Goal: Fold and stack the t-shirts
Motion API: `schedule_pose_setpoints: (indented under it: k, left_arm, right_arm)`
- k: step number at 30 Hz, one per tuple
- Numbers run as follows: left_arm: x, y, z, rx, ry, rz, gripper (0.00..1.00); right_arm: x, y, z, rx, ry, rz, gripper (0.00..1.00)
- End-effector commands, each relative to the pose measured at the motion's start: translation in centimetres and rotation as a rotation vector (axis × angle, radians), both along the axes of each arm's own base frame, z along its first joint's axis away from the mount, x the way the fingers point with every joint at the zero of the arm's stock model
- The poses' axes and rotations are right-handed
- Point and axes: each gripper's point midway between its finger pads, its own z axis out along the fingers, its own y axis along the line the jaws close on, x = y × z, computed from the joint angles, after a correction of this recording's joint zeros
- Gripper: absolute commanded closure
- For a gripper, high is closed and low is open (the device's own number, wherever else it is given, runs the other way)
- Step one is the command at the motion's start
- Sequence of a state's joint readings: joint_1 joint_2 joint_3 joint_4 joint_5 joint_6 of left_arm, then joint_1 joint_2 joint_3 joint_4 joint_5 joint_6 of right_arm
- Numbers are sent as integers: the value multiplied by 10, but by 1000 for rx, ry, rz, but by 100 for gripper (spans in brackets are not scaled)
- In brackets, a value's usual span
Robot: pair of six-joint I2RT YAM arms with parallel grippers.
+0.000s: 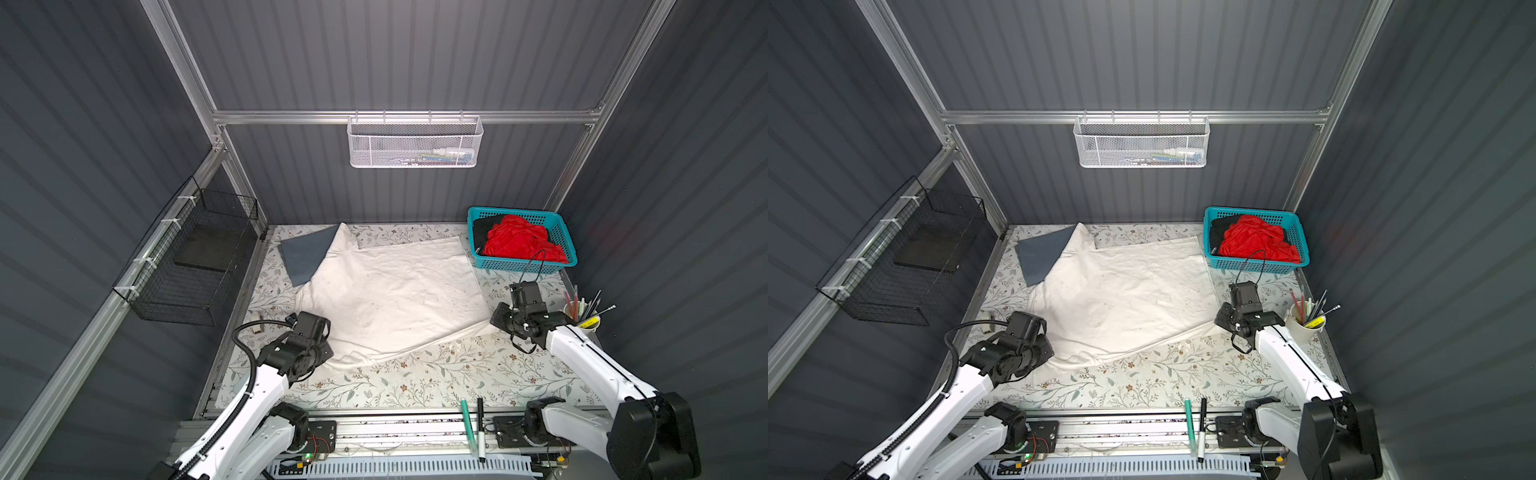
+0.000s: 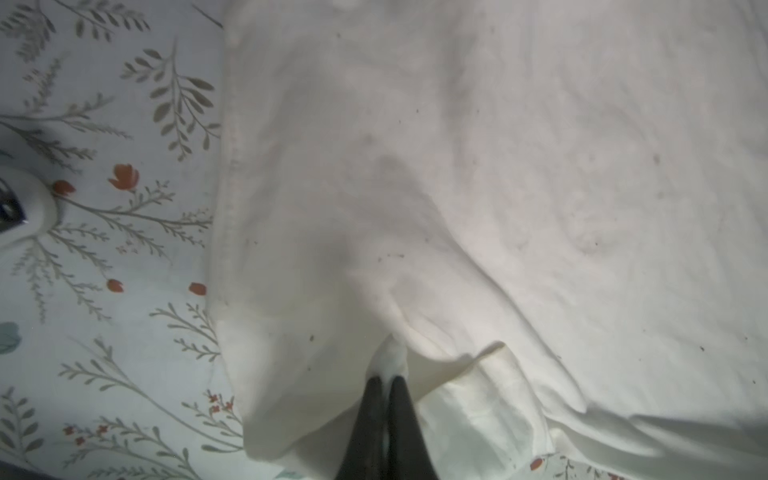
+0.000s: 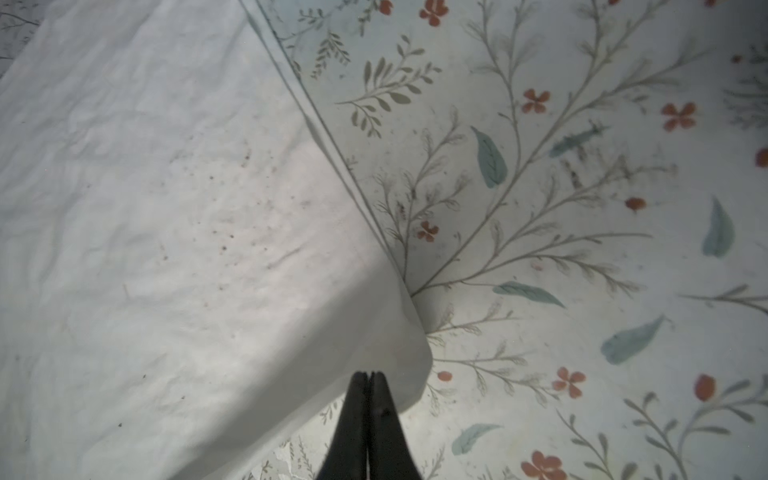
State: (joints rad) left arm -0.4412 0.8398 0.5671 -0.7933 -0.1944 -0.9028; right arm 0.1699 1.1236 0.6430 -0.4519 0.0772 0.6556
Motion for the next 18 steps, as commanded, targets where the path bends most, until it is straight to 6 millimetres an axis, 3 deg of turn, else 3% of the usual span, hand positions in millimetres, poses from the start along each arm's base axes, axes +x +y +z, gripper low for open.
schedule_pose_setpoints:
  k: [1, 4, 8, 11, 13, 15, 18]
  left_arm:
    - [-22, -6, -16, -56, 71, 66, 100]
    - [-31, -11, -23, -102, 86, 64, 98]
    - [-42, -10, -27, -100, 120, 38, 71]
    - [-19, -8, 0, -79, -43, -4, 56]
    - [2, -12, 24, -49, -142, -53, 54]
    - [24, -43, 31, -100, -178, -187, 54]
    - [39, -99, 10, -238, -97, -384, 54]
  right_arm:
    - [-26, -23, -9, -38, 43, -153, 100]
    - [-37, -30, -10, -45, 33, -200, 99]
    - [-49, -38, -10, -64, 42, -235, 75]
    - [-50, -41, 1, -77, 13, -235, 62]
    - [-43, -38, 16, -76, -29, -206, 50]
    - [-26, -27, 32, -51, -79, -137, 46]
    - [9, 14, 43, 32, -129, 45, 43]
